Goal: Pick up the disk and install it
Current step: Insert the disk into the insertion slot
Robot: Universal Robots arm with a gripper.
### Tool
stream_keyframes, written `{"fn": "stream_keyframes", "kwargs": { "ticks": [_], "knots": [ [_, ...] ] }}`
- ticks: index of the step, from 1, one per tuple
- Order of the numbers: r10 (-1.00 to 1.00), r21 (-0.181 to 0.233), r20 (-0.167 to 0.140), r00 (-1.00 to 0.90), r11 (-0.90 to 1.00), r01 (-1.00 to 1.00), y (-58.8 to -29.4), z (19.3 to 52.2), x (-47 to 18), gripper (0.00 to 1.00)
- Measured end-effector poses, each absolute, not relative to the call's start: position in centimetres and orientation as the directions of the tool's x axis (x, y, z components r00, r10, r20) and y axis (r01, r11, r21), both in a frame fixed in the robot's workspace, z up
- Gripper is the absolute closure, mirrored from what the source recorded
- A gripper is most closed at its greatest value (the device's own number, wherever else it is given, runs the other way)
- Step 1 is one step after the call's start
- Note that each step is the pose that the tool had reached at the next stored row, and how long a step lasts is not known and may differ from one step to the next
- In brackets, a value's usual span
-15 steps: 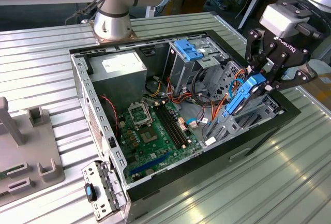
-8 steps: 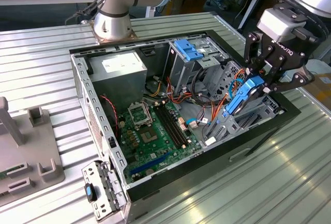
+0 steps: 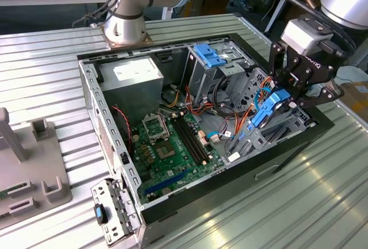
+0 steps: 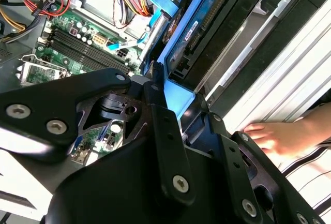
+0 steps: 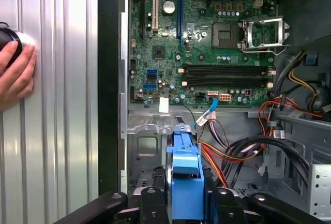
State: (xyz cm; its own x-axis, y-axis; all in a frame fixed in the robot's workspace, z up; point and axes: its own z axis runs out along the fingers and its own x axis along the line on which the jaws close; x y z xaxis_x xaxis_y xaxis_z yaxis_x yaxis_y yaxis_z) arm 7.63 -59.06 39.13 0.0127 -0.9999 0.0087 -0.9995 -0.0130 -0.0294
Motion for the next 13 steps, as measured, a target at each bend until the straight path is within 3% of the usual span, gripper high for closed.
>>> {"fn": "stream_keyframes", "kwargs": {
  "ticks": [7,9,13],
  "knots": [
    [-1.000,-0.030,0.010,0.013,-0.013,-0.999,-59.08,38.93,7.63,0.63],
    [-1.000,-0.029,0.009,0.013,-0.013,-0.999,-59.07,38.91,7.63,0.56],
    [-1.000,-0.029,0.009,0.013,-0.013,-0.999,-59.07,38.90,7.63,0.56]
  ]
}}
